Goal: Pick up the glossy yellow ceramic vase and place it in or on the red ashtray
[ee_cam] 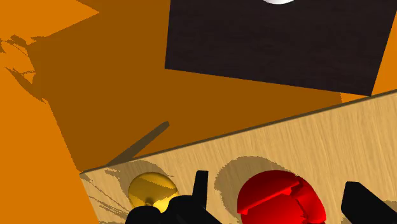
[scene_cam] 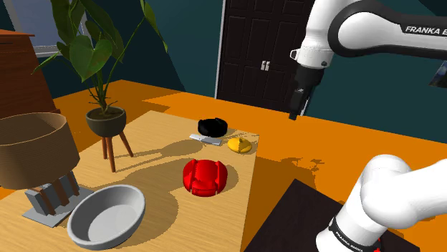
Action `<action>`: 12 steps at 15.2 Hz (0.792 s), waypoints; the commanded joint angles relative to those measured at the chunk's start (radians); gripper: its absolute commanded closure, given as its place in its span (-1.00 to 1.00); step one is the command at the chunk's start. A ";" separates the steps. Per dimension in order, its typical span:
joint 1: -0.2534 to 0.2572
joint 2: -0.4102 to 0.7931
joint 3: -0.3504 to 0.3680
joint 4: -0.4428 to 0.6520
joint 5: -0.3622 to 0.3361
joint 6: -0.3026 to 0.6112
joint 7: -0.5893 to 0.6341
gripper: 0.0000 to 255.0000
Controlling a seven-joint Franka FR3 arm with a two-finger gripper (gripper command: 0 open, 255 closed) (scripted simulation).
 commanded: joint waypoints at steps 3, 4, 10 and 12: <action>-0.007 0.047 -0.024 -0.015 -0.015 0.062 -0.021 -1.00; -0.010 0.072 -0.036 -0.021 -0.022 0.092 -0.031 -1.00; -0.028 0.249 -0.105 -0.025 -0.053 0.271 -0.091 -1.00; -0.033 0.316 -0.127 -0.015 -0.059 0.327 -0.111 -1.00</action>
